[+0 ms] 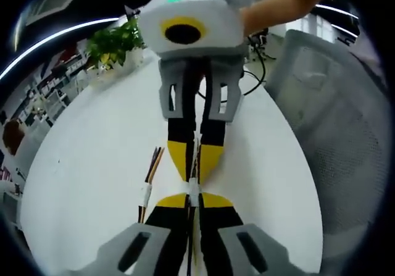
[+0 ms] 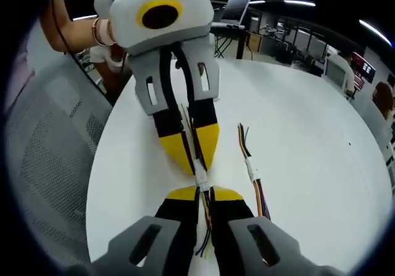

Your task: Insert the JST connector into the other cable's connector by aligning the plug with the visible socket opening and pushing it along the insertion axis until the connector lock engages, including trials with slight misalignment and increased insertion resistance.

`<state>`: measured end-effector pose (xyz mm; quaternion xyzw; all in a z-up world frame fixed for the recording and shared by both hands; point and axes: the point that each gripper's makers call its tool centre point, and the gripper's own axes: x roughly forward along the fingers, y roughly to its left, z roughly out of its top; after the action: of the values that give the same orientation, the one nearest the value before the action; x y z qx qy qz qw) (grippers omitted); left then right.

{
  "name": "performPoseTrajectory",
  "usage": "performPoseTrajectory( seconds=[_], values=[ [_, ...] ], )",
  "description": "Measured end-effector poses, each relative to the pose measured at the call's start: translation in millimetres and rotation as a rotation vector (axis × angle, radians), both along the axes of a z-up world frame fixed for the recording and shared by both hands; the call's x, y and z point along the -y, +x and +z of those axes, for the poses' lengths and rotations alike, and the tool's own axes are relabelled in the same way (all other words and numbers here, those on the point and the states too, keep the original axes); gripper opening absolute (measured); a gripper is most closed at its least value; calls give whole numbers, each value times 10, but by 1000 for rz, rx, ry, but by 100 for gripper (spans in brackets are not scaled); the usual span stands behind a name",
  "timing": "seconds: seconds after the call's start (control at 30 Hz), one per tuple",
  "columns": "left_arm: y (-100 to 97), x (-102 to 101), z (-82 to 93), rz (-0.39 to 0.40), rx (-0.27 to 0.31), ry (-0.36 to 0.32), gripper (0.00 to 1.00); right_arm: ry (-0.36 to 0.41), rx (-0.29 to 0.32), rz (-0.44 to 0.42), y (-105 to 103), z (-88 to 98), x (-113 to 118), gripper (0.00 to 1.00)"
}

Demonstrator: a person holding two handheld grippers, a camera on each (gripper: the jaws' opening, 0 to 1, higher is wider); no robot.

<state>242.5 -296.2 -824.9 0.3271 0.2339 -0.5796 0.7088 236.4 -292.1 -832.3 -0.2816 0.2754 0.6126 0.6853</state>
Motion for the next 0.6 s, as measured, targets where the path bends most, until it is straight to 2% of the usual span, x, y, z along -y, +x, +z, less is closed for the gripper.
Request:
performPoseTrajectory(
  seconds=[0.3,0.4,0.6],
  values=[
    [4,31,25,27,-8,-25,0,17,-14,-23,-3,70,33,2],
    [23,32,35,29,-5,-35,0,9,5,-6,-9,86,31,2],
    [40,18,37,4,32,-6,0,2,10,-5,17,79,4,2]
  ],
)
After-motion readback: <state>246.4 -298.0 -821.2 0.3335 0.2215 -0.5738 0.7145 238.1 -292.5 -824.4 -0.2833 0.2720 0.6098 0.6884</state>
